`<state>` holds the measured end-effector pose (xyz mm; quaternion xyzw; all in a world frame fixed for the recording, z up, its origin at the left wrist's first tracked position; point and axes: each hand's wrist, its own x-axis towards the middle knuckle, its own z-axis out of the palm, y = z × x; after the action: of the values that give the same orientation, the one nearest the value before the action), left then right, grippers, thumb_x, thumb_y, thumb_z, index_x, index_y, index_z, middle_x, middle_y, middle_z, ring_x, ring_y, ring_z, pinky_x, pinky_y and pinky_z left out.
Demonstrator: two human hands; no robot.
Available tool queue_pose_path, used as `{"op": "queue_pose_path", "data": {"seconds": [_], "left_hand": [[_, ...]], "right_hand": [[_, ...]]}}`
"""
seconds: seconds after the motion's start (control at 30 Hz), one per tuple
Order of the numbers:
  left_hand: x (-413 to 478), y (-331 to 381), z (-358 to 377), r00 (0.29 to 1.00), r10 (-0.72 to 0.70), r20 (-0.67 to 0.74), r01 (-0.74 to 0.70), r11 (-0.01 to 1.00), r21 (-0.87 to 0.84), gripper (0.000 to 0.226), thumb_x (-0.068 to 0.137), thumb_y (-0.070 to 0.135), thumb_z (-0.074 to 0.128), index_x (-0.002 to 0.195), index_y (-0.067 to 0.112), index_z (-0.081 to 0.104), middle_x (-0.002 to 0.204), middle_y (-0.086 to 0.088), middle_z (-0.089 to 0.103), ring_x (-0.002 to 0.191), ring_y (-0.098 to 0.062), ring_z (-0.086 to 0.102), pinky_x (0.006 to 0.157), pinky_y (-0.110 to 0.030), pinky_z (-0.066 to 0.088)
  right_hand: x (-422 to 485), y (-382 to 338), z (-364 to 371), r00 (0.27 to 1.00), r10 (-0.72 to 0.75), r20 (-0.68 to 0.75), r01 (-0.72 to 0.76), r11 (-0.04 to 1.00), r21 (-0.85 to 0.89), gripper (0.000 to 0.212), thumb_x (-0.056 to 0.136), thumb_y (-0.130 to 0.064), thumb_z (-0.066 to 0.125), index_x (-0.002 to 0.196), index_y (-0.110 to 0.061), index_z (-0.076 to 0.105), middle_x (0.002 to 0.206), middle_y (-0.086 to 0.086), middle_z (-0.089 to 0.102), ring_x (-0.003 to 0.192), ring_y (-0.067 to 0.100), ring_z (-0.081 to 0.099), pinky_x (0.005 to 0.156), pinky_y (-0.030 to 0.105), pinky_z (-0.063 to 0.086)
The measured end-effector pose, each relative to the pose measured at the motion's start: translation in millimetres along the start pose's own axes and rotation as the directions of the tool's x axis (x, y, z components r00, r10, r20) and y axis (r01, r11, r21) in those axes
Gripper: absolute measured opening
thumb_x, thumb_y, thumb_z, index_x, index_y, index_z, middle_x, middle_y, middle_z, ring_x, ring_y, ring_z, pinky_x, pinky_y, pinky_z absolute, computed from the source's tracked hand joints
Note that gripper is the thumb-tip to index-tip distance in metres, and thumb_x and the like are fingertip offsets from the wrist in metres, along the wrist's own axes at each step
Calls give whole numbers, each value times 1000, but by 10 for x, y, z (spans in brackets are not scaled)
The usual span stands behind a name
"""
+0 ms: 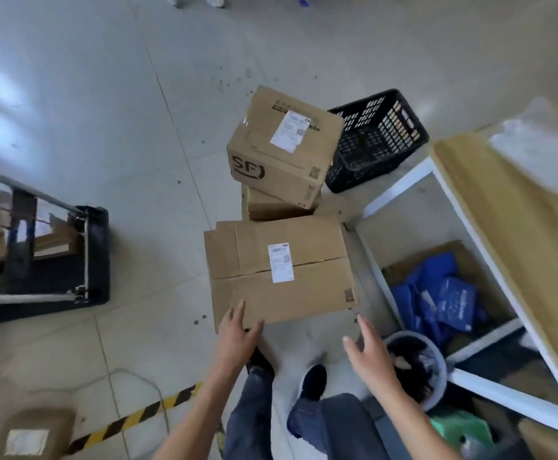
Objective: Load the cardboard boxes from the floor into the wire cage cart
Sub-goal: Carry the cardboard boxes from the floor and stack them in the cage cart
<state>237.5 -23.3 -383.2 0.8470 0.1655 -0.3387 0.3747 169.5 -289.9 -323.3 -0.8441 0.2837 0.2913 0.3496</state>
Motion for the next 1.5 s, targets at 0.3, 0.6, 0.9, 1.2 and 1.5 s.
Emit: {"op": "queue_pose_path", "data": {"seconds": [0.3,0.6,0.9,1.2,1.5], "left_hand": [[1712,-539,-31,955,-294,33,293,927,-232,83,89,34,69,154,10,23,152,-19,38,136,-34,42,111,-45,35],[2577,-1371,494,861,-500,89,472,723,-504,62,84,37,74,136,20,45,131,-6,59,96,-15,61,76,-31,47],[1865,-1157,463,838,-545,18,464,695,-549,55,81,36,77,123,18,45,107,-3,61,90,-19,62,60,-31,48],[-385,-1167,-301,701,-705,-107,480,577,-660,67,58,40,82,117,31,51,110,-6,68,98,-25,66,94,-52,51],[-2703,-836,-1530,499,-727,-472,308,657,-688,91,65,58,72,140,21,38,124,-15,62,111,-36,60,98,-51,47]], "right_hand": [[1856,91,500,979,200,46,-206,954,217,74,98,-33,56,158,-21,15,164,1,19,149,21,21,120,42,21],[3550,918,478,901,434,29,-425,863,272,93,84,-54,68,156,-29,16,160,5,29,143,32,33,113,51,32],[3257,759,-38,935,320,151,-353,881,314,57,86,-41,72,138,-34,48,126,-10,59,105,12,58,73,32,47],[1685,-109,-742,928,167,332,-246,945,215,69,85,-34,75,146,-32,42,127,-9,64,114,14,61,97,40,49],[229,-1882,-663,900,-221,376,220,974,45,100,79,-51,76,157,-29,18,159,-5,31,143,21,33,111,42,34]]}}
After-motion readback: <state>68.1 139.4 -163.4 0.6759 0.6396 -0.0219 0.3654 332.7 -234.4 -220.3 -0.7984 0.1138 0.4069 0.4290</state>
